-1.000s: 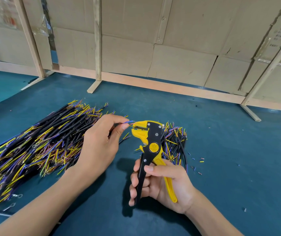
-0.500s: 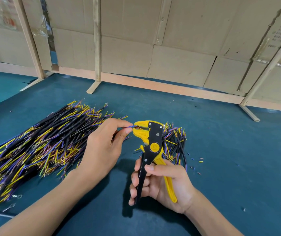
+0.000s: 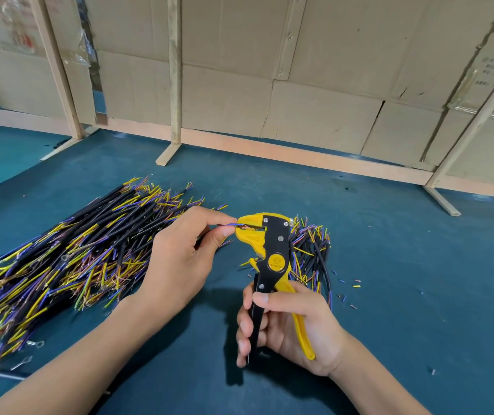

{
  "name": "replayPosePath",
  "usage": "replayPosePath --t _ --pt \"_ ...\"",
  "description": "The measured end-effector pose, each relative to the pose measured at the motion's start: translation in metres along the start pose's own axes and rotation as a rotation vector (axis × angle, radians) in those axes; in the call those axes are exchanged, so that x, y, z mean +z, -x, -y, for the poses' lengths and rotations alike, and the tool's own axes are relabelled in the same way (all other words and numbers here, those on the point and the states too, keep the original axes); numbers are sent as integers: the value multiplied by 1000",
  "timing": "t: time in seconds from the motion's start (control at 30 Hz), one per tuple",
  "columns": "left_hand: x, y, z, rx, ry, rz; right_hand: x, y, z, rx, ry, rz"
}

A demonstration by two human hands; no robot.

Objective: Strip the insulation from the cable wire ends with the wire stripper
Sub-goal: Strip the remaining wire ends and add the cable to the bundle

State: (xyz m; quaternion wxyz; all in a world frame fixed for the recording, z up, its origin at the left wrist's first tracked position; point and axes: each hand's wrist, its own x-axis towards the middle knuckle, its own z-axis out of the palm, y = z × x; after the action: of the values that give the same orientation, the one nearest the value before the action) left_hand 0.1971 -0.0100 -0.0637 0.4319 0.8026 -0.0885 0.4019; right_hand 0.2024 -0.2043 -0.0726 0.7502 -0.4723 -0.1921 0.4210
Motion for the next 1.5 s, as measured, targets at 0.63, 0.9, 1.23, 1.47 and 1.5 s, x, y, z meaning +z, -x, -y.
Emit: replayPosePath --t 0.63,0.9,1.23,1.47,1.5 --pt "-4 -2 -5 13 59 1 2 3 1 -11 17 -1" --pt "-7 -3 -7 23 56 2 5 3 -1 -30 43 -8" --pt "-7 -3 -2 36 68 -1 12 3 1 -46 83 -55" --pt "-4 -3 -1 64 53 12 15 2 -5 -91 79 -233" --pt "-3 -3 -1 66 49 9 15 1 -6 -100 78 -243"
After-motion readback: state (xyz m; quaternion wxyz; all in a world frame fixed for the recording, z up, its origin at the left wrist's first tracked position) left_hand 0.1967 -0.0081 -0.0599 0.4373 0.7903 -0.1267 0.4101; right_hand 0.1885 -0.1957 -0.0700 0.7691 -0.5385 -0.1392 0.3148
